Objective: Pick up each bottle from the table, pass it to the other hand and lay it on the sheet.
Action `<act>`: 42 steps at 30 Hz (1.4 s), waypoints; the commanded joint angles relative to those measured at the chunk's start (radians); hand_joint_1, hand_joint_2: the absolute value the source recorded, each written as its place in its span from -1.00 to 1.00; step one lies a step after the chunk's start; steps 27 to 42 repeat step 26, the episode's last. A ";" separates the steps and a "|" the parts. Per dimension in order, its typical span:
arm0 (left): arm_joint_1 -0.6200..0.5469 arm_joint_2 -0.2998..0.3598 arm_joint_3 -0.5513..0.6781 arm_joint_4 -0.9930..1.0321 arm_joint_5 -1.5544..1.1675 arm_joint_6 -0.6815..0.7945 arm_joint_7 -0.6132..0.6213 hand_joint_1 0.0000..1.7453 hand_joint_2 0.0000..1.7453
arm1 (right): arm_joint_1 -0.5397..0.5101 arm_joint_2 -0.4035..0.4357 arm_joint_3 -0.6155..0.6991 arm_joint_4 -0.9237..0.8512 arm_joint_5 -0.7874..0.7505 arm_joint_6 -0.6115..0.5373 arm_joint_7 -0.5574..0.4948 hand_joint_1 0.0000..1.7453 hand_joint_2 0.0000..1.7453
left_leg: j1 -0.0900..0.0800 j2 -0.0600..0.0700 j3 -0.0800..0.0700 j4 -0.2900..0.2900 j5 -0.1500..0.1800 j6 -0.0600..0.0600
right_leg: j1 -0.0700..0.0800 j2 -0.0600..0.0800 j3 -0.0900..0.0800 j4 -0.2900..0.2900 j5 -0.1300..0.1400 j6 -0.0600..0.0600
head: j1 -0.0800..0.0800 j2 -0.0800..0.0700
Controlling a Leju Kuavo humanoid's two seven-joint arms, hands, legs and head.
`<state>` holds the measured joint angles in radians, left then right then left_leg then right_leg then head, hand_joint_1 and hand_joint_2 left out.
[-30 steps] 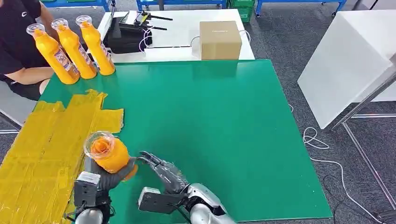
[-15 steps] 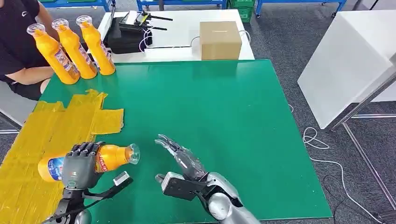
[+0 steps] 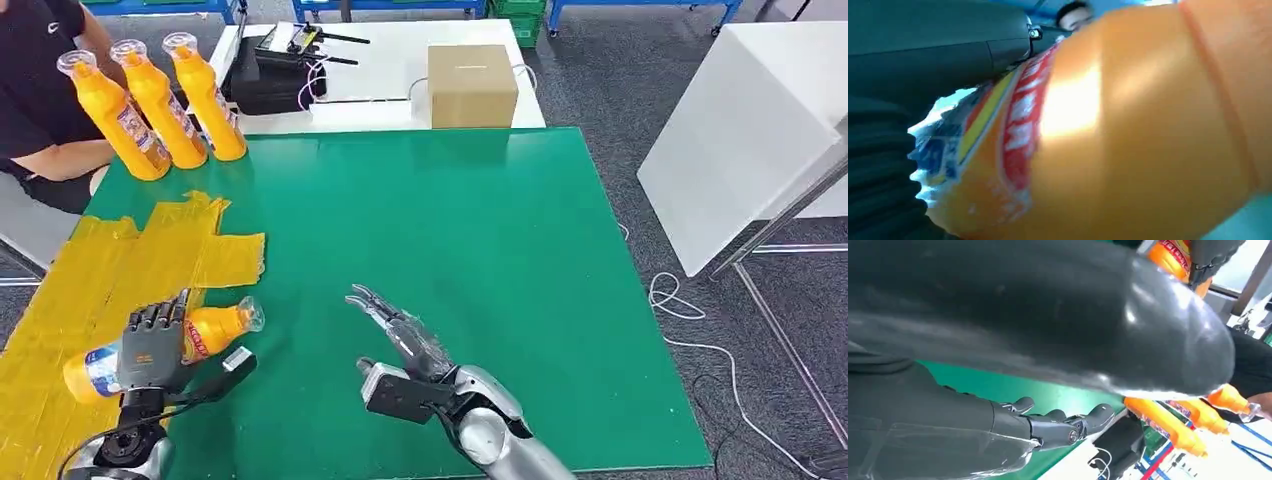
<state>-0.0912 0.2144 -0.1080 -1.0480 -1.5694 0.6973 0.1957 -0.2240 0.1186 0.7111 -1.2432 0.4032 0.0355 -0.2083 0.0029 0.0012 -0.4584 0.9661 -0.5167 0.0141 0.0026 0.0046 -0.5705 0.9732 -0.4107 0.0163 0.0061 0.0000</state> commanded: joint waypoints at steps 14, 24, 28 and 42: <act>0.086 -0.183 0.224 -0.361 0.105 0.001 -0.472 -1.00 -1.00 | -0.072 -0.050 0.051 0.049 -0.024 -0.003 -0.007 -1.00 -1.00 | 0.001 0.000 0.000 0.000 0.000 0.000 | 0.000 -0.001 0.001 -0.002 0.000 0.001 | 0.000 0.000; 0.006 -0.413 0.369 -0.384 0.965 -0.254 -0.760 -1.00 -1.00 | 0.034 0.021 -0.037 -0.016 0.103 -0.186 -0.038 -1.00 -1.00 | 0.001 -0.003 0.000 0.000 0.000 0.000 | 0.000 -0.004 0.002 -0.002 0.000 0.001 | -0.001 0.000; 0.102 -0.492 0.292 -0.556 1.282 -0.598 -0.737 -1.00 -1.00 | 0.175 0.088 -0.172 -0.195 0.152 -0.342 -0.099 -1.00 -1.00 | 0.000 -0.007 -0.001 0.001 0.000 0.000 | 0.000 -0.008 0.002 -0.001 -0.002 0.002 | -0.001 0.000; 0.102 -0.492 0.292 -0.556 1.282 -0.598 -0.737 -1.00 -1.00 | 0.175 0.088 -0.172 -0.195 0.152 -0.342 -0.099 -1.00 -1.00 | 0.000 -0.007 -0.001 0.001 0.000 0.000 | 0.000 -0.008 0.002 -0.001 -0.002 0.002 | -0.001 0.000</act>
